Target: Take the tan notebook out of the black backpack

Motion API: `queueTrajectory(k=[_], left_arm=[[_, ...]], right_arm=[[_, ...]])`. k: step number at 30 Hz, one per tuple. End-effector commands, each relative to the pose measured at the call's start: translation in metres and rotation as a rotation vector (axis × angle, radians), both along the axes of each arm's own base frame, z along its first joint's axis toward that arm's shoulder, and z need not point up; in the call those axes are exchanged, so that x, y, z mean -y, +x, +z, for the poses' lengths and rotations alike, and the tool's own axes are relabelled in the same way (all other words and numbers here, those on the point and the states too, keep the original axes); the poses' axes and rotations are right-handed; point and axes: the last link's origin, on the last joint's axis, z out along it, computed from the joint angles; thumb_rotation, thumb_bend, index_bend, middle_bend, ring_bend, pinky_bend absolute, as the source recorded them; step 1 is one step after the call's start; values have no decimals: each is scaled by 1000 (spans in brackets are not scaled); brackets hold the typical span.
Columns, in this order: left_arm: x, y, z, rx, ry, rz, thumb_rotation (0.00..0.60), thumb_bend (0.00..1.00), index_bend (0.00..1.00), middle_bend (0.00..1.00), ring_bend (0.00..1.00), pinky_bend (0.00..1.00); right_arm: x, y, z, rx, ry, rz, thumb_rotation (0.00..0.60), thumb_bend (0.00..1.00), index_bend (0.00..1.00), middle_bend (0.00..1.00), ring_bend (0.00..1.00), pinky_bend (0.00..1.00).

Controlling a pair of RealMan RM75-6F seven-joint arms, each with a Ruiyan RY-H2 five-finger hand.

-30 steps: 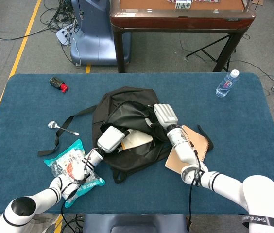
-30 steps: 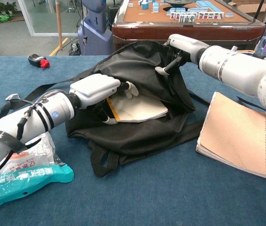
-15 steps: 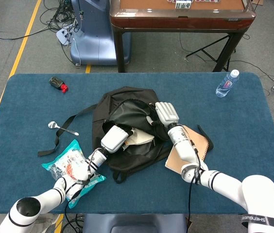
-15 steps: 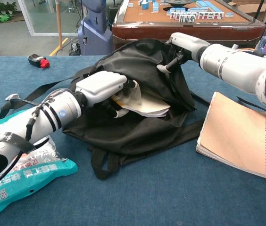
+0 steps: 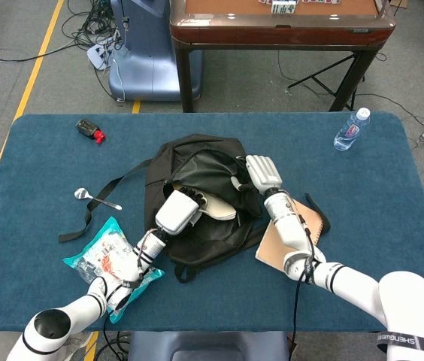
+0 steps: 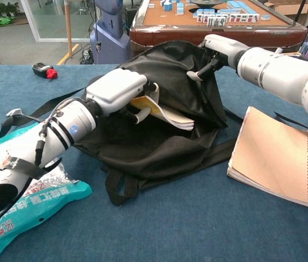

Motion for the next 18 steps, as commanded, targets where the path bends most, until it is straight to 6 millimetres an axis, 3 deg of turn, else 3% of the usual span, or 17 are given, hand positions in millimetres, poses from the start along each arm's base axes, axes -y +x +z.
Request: queueTrajectory(k=[1,9,18], left_arm=[[7,-3,10,57,-8,-26,600,533,758,583,510,514],[26,-7,49,217,-13,-79,600,533,758,617,517,514],[41,-9,112,413,19,-83,600,533,758,682,554,522]], right_arm=[[0,-1,-1,0,4,-1,600,367,649,437,360,327],[-1,-2,-3,3,13,-2,600,367,649,437,360,327],[-7,-8,-9,-4,32,-8,600,367,649,437,360,327]])
